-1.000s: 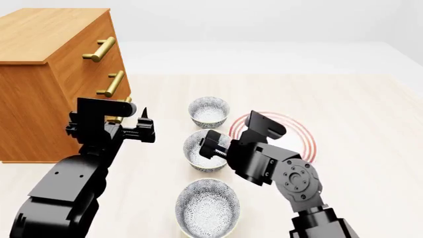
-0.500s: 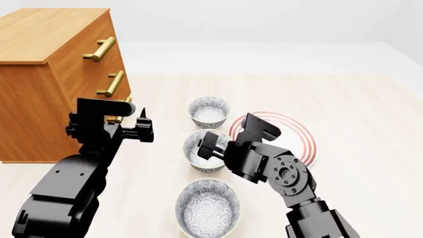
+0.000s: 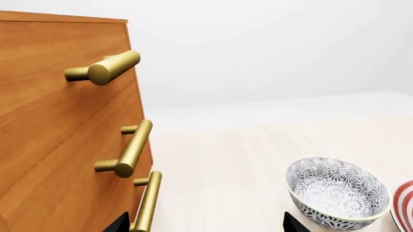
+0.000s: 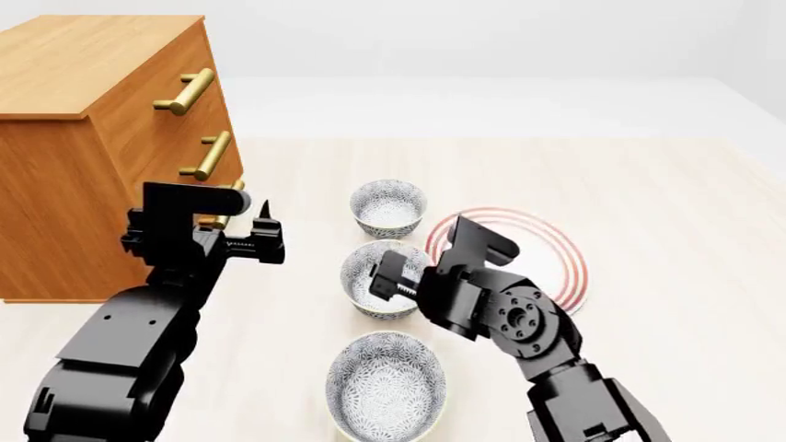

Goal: Stack the bowl in the middle on the bowl at the back.

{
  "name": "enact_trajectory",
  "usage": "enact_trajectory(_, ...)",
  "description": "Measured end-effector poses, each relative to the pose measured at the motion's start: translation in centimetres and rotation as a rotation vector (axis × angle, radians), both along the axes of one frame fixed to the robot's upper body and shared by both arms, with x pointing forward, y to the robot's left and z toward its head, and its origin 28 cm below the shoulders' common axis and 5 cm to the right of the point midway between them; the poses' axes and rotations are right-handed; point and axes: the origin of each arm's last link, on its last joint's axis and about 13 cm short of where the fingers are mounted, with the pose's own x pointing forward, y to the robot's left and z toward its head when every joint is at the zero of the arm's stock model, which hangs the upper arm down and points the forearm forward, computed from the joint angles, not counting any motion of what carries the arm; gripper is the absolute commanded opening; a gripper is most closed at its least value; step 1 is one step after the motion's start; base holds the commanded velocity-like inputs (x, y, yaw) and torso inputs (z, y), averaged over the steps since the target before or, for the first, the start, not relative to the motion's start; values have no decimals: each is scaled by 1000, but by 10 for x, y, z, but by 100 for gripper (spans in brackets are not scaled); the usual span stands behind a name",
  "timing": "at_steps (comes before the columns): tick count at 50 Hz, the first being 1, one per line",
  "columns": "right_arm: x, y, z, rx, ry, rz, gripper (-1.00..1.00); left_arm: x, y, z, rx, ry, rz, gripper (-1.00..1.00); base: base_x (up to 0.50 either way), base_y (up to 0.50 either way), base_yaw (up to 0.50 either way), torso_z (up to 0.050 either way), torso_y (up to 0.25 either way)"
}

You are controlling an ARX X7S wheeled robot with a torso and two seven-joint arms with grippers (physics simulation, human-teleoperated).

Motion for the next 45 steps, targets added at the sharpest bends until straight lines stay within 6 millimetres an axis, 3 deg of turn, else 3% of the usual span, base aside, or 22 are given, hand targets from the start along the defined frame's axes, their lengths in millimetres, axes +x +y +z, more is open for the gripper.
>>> enact_trajectory(18,4,3,-15,6,39,22,100,2,1,-3,3,4,6,100,0,0,0,0,0)
enact_trajectory(19,4,4,-16,6,42,23,-100,2,1,-3,3,5,7,100,0,0,0,0,0)
enact_trajectory(30,6,3,-24,-11,58,28,-100,3,2,-5,3,9,12,100,0,0,0,0,0)
enact_trajectory(45,10,3,-19,18,38,15,-100,3,2,-5,-2,8,14,100,0,0,0,0,0)
